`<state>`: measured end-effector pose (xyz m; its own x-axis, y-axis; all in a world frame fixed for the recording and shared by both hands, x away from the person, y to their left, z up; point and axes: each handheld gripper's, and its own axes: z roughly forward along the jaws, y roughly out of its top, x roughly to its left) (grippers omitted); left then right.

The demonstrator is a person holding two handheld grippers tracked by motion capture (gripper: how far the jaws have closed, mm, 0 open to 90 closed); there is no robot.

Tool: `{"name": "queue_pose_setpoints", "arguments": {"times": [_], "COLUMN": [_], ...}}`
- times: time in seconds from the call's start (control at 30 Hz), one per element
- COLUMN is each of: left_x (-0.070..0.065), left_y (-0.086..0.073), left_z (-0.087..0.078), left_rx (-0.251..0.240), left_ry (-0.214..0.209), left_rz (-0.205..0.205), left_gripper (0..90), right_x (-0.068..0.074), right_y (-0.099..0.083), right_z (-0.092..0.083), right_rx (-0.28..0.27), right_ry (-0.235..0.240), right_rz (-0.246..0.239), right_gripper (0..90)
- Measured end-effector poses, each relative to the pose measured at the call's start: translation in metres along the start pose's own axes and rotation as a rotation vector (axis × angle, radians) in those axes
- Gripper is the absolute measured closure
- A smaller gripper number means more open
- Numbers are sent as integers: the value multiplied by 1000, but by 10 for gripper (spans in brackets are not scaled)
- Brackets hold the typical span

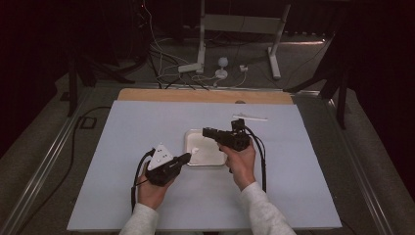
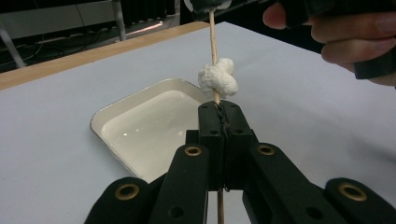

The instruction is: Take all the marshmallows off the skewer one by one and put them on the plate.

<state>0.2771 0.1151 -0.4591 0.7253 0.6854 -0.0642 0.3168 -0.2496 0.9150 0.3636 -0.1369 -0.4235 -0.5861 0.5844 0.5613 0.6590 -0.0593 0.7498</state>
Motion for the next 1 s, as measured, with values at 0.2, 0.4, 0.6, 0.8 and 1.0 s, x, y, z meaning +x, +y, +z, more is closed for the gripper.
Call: {"name": "queue_pose_setpoints", "arguments": {"times": [0.2, 0.4, 0.6, 0.8, 1.0], "left_x": [0, 2, 18, 16, 18], "left_y": [0, -4, -8, -7, -7], "left_z": [-1, -3, -12, -10, -10], "left_rx": [3, 46, -2, 10, 5], "left_ry": [-6, 12, 20, 31, 36], "left_rz": [8, 33, -65, -55, -66], "left_gripper": [900, 900, 900, 900, 900], "right_x": [0, -4, -18, -17, -18], "right_y": [2, 7, 29, 22, 19], "right_z": [-2, -12, -48, -39, -31], "right_rx": [-17, -66, -89, -54, -26], "right_ry": [-35, -117, -146, -131, -124], "right_rz": [-6, -21, -42, -68, -74], "right_gripper": [799, 818, 807, 796, 784]}}
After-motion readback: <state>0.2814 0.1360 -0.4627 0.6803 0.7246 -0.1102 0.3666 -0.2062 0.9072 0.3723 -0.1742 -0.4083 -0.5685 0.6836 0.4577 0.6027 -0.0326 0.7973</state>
